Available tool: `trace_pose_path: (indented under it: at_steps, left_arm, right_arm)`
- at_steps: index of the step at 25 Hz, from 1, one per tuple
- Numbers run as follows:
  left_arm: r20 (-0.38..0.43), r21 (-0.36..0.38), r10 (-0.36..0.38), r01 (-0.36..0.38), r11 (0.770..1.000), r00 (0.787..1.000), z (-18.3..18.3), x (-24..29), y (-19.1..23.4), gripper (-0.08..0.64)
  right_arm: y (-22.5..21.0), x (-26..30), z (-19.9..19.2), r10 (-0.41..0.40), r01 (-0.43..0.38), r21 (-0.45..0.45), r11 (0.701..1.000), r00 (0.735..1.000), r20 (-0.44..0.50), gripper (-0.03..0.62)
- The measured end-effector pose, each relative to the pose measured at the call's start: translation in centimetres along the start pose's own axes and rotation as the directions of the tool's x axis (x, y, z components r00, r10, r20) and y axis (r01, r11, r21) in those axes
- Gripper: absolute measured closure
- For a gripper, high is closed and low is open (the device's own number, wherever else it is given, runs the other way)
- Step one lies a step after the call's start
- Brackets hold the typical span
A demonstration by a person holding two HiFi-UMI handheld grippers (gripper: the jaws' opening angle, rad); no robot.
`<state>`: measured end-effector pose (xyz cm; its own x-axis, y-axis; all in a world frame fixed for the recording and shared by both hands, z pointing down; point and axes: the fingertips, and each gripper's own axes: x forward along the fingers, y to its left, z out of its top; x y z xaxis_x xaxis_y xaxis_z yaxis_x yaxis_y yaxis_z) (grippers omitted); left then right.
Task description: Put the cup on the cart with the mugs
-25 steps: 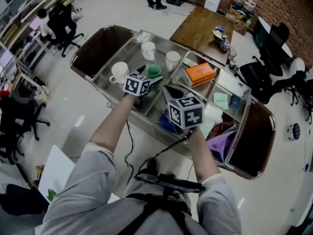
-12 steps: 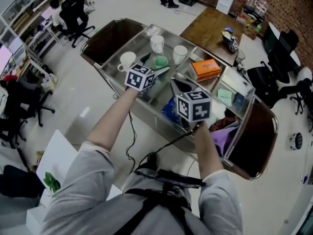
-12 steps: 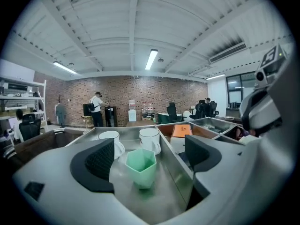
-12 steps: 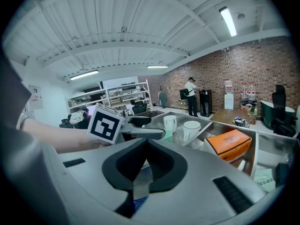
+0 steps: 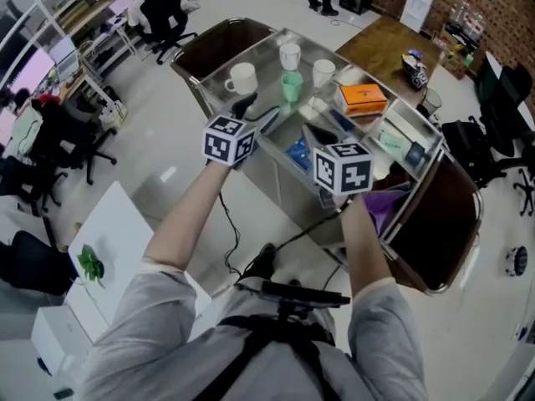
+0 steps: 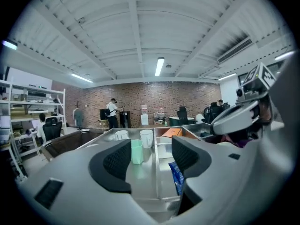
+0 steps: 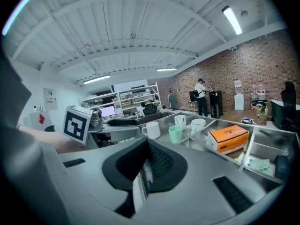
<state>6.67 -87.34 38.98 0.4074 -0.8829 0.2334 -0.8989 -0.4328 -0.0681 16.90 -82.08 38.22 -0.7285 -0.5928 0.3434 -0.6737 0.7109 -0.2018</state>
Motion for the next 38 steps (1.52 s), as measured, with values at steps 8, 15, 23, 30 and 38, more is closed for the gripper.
trace_pose_path:
  at_steps: [8, 15, 23, 30, 38]
  left_arm:
    - [0.017, -0.075, 0.161, -0.159, 0.984, 0.987, -3.3, -10.7, -3.5, 0.487]
    - [-0.034, -0.139, 0.288, -0.290, 0.947, 0.957, -8.1, -19.5, -3.3, 0.555]
    - [-0.070, -0.196, 0.299, -0.308, 0.931, 0.952, -13.6, -27.1, -3.3, 0.557]
    - [-0.093, -0.243, 0.260, -0.275, 0.930, 0.961, -17.7, -32.4, -3.5, 0.557]
    - [-0.103, -0.298, 0.235, -0.255, 0.920, 0.967, -20.7, -35.1, -3.4, 0.557]
  right_arm:
    - [2.2, -5.3, -3.8, 0.041, -0.041, 0.008, 0.999, 0.999, 0.005, 0.583]
    - [4.3, -8.6, -8.2, 0.025, -0.026, -0.009, 1.000, 1.000, -0.015, 0.583]
    - [6.9, -10.8, -15.0, -0.107, 0.105, -0.057, 0.993, 0.994, -0.024, 0.583]
    - [9.5, -11.0, -20.5, -0.184, 0.188, 0.063, 0.980, 0.981, -0.068, 0.583]
    - [10.7, -12.5, -22.7, -0.251, 0.254, 0.033, 0.967, 0.964, -0.088, 0.584]
